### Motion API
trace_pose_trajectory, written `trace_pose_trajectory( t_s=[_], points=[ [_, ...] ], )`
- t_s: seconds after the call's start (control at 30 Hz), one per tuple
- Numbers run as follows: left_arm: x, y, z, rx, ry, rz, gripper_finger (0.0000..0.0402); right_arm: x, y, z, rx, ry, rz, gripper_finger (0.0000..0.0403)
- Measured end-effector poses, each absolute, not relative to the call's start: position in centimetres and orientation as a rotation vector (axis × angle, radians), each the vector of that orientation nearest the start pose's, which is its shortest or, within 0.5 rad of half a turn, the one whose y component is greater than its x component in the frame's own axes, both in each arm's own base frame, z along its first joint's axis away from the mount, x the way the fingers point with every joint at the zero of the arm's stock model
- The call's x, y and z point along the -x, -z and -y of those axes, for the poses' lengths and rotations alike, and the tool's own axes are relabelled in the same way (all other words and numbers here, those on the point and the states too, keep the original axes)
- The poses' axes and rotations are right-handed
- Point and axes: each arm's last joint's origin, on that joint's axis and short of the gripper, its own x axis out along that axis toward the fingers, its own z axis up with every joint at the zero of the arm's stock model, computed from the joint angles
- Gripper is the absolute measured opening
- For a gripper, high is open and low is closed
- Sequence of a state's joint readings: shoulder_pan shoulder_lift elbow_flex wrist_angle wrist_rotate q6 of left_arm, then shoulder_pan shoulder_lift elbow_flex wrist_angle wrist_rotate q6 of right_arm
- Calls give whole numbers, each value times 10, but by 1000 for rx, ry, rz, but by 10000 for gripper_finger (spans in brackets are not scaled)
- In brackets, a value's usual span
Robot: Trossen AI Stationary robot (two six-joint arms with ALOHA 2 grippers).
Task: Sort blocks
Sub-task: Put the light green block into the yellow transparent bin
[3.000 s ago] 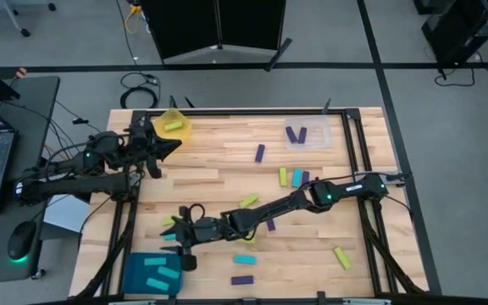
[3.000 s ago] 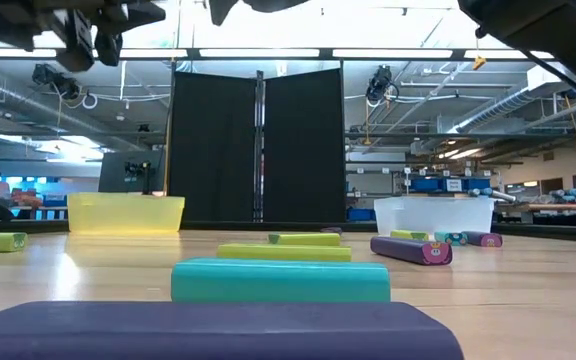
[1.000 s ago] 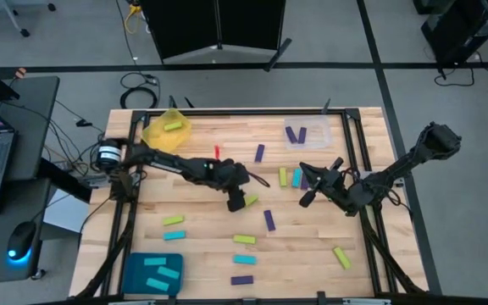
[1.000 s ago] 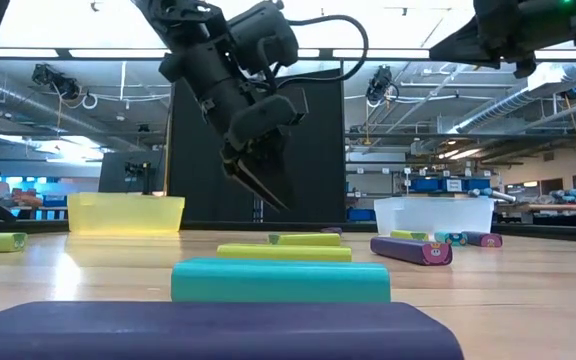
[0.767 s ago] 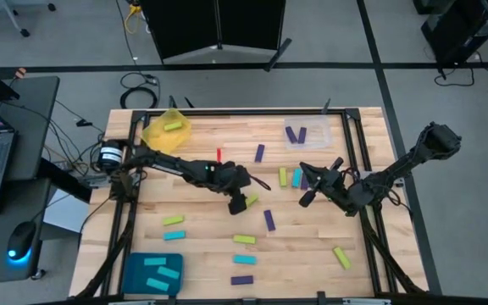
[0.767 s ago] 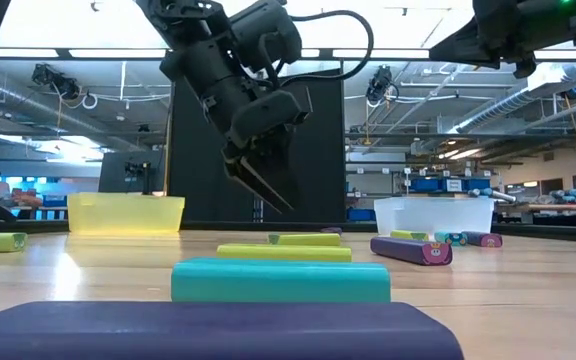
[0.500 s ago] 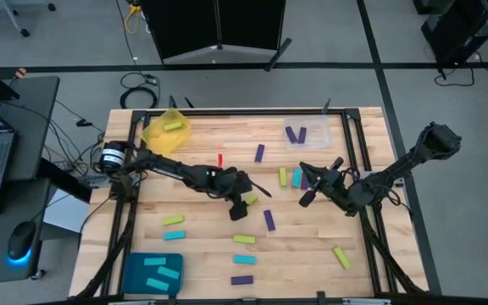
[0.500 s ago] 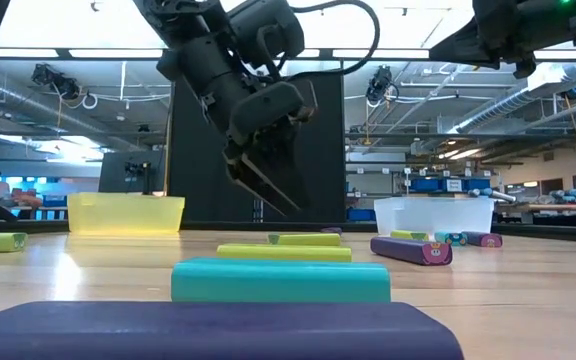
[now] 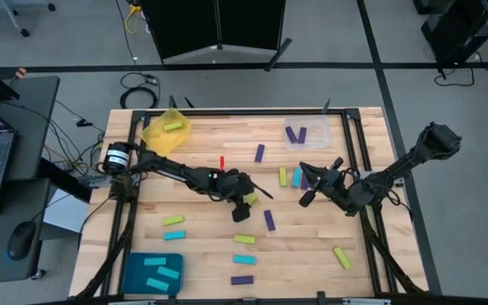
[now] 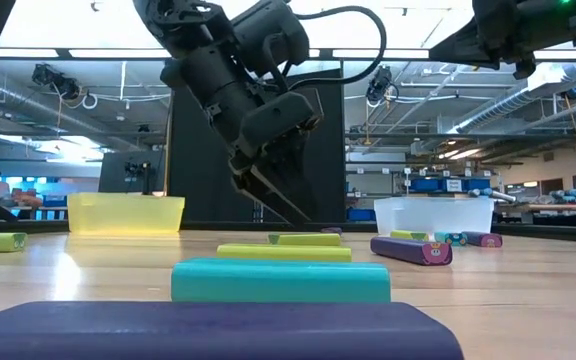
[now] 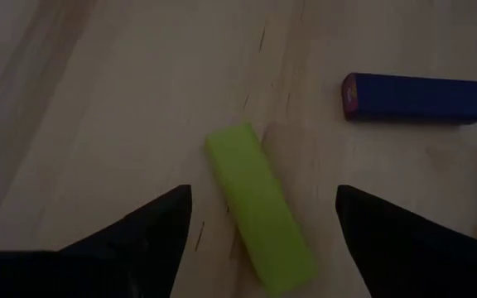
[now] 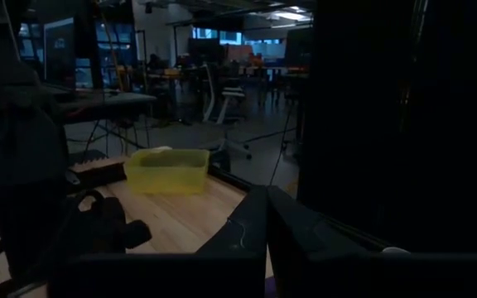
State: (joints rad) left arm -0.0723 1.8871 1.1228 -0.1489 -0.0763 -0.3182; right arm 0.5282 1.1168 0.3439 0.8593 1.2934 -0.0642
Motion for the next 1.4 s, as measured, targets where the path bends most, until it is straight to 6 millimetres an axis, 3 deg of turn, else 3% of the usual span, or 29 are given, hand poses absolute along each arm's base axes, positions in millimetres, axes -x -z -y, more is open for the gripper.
trace_pose_trajectory(
  t_s=[0.5,0.67,0.93,1.07,1.27,1.4],
  points=[
    [-384,-124,25,209,-170,-954,304,-184,-219,-75,-3,779,27,13],
    [-384,-119,24,190,-202,-967,253,-184,-219,-75,-4,782,27,13],
    [-382,-117,23,133,-216,-985,114,-184,-220,-75,-8,783,31,13],
    [-383,-117,23,104,-203,-981,108,-184,-221,-75,-13,783,37,13],
    [-386,-131,23,66,-168,-961,108,-184,-221,-74,-11,790,37,13],
    [-381,-161,16,50,-171,-904,108,-184,-221,-74,-10,791,37,13]
  ],
)
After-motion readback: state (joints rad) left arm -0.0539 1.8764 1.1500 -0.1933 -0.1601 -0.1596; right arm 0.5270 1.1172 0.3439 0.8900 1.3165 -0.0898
